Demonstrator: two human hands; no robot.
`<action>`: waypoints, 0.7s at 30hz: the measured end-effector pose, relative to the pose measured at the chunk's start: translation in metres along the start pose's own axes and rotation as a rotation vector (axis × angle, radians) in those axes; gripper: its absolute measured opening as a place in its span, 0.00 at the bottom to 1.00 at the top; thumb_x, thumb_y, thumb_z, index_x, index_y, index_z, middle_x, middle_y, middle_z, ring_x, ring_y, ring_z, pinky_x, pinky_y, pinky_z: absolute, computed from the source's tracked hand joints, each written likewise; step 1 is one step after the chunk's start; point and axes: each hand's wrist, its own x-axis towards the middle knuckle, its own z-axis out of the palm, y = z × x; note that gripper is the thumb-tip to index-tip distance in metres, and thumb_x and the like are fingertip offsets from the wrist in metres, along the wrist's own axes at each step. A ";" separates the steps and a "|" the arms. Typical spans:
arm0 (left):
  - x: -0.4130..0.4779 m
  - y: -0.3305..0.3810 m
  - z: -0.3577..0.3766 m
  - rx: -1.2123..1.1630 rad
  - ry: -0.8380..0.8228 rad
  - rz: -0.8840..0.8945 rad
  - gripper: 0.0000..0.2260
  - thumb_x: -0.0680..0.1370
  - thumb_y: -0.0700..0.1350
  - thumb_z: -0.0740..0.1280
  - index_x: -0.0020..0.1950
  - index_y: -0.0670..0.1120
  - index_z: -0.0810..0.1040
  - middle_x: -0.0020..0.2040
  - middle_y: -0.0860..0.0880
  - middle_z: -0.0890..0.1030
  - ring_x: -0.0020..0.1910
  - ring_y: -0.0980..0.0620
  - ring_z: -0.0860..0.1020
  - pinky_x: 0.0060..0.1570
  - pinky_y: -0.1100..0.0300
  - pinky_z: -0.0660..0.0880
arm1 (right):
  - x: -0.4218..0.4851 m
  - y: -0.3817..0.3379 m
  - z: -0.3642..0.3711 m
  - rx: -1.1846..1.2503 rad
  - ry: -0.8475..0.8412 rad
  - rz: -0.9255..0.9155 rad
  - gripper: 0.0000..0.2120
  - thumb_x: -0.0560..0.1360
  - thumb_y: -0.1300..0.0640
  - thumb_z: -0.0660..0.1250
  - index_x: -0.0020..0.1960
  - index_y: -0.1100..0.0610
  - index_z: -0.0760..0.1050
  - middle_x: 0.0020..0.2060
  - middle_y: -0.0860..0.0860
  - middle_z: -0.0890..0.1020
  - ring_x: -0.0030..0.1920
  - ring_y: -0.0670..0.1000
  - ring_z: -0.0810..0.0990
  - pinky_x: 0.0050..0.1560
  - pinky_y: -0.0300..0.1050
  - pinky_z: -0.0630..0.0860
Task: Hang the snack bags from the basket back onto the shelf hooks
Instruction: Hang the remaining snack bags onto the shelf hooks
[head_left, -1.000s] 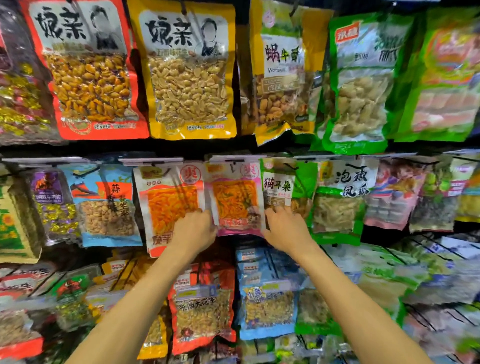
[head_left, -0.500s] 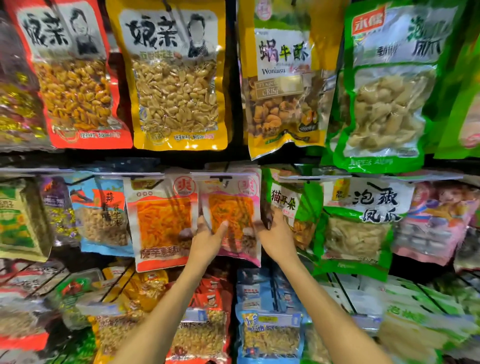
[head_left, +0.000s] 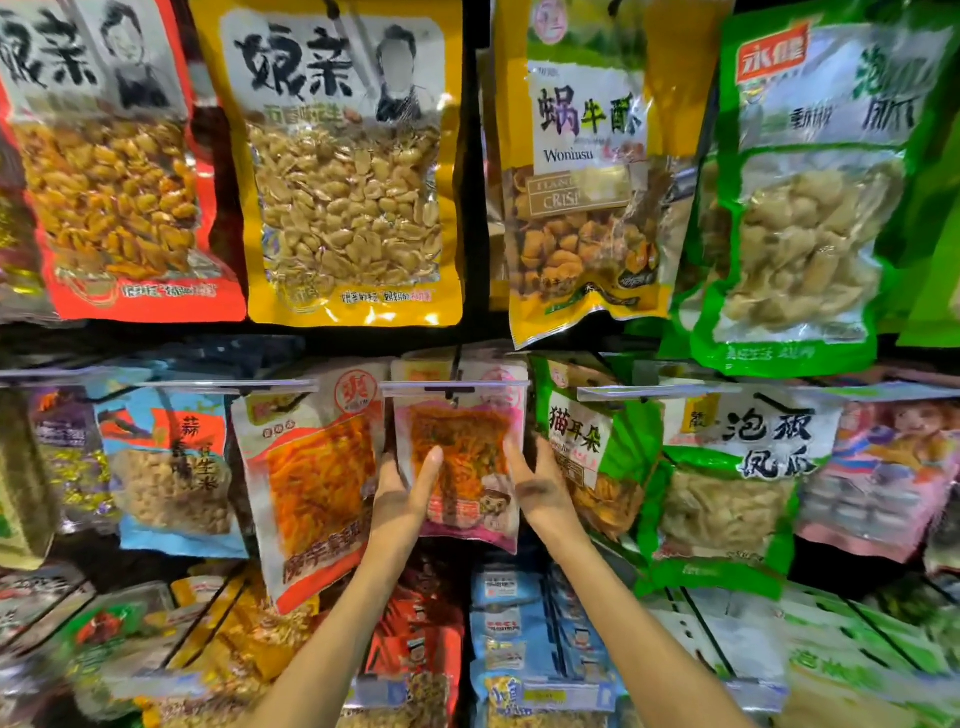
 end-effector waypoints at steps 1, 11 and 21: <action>0.003 0.001 0.000 0.001 0.030 0.084 0.17 0.70 0.71 0.65 0.47 0.60 0.70 0.45 0.63 0.73 0.42 0.71 0.75 0.45 0.69 0.69 | 0.003 0.003 0.002 0.019 -0.014 0.006 0.37 0.79 0.40 0.62 0.80 0.53 0.50 0.76 0.50 0.61 0.76 0.52 0.60 0.64 0.35 0.62; 0.023 0.002 0.000 0.180 0.112 0.119 0.19 0.81 0.55 0.63 0.59 0.40 0.75 0.54 0.47 0.77 0.60 0.42 0.76 0.51 0.57 0.69 | 0.009 -0.002 0.024 -0.074 0.144 -0.008 0.13 0.83 0.50 0.58 0.55 0.60 0.65 0.39 0.50 0.70 0.37 0.52 0.74 0.33 0.40 0.71; 0.025 0.006 -0.007 0.228 0.057 0.068 0.14 0.82 0.54 0.62 0.55 0.44 0.71 0.51 0.47 0.74 0.54 0.49 0.74 0.47 0.63 0.62 | 0.008 -0.002 0.022 -0.179 0.115 0.038 0.13 0.83 0.49 0.57 0.57 0.60 0.65 0.46 0.50 0.72 0.53 0.56 0.76 0.50 0.45 0.70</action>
